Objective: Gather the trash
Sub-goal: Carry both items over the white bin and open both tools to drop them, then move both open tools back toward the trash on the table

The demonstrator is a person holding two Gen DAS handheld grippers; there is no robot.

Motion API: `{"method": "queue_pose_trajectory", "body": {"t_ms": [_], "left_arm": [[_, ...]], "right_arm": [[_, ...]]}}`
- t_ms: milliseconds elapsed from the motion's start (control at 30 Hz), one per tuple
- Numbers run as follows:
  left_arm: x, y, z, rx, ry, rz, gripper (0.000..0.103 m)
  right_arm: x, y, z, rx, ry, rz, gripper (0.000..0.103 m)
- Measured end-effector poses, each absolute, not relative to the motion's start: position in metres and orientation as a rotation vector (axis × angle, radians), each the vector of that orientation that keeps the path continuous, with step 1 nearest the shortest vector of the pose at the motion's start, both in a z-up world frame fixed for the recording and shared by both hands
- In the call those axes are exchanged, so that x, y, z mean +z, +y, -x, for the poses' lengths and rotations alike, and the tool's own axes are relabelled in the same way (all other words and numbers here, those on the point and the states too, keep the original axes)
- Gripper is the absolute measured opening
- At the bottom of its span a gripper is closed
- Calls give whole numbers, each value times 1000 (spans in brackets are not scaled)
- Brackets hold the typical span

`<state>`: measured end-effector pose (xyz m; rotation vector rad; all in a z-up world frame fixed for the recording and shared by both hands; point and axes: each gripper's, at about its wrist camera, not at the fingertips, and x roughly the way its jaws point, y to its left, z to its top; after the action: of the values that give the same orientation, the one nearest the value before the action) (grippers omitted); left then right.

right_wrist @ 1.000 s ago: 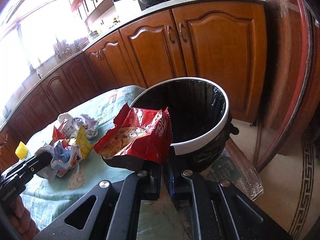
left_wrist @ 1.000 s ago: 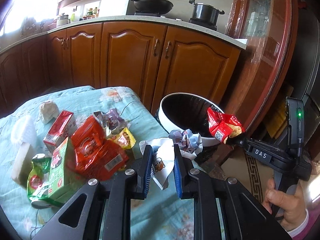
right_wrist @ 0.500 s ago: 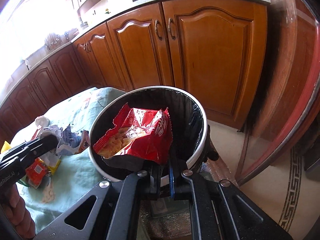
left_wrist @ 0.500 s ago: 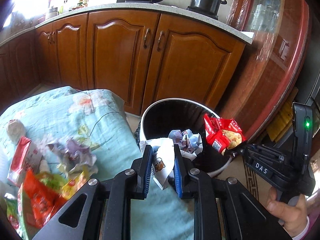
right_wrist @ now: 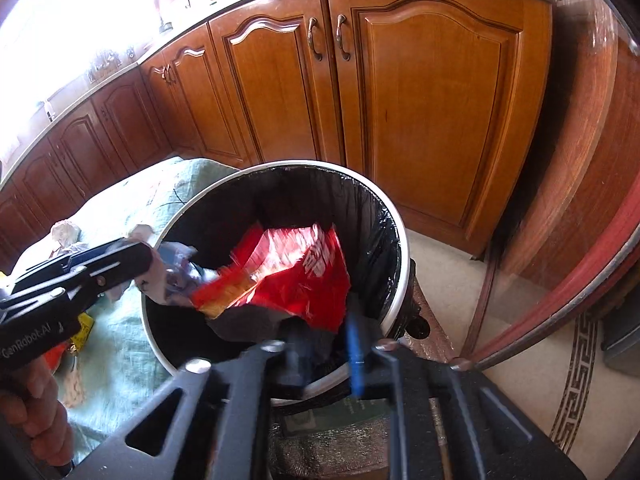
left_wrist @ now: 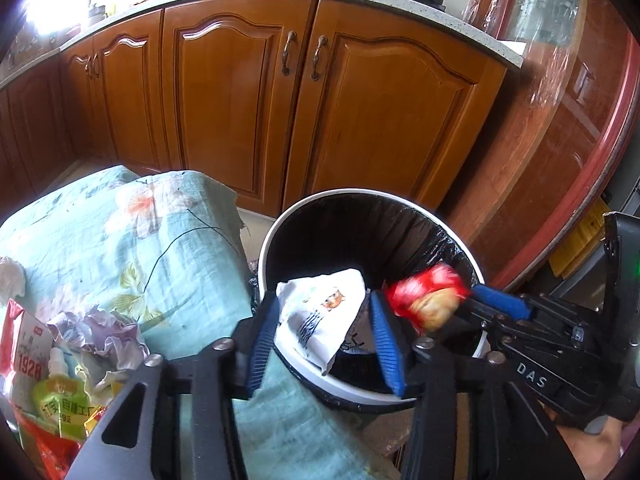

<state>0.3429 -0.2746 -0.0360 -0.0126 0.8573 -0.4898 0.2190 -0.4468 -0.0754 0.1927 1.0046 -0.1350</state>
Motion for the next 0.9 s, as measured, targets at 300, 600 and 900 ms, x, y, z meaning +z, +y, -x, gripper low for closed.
{"method": "queue_pose_trajectory", "body": {"t_ms": [300,600,900], "left_arm": [[-33,-248,-310,-477,827,29,63],[-31,-206,-250,-432,791,74,67],[-35,-161,-201,-392,786,93,67]], "right_arm": [[-63,-442,-205,-131,951,-209,54],[-44,-428,-171,-111,848,-317,69],[-50,-391,-149,-55,834,-409,71]]}}
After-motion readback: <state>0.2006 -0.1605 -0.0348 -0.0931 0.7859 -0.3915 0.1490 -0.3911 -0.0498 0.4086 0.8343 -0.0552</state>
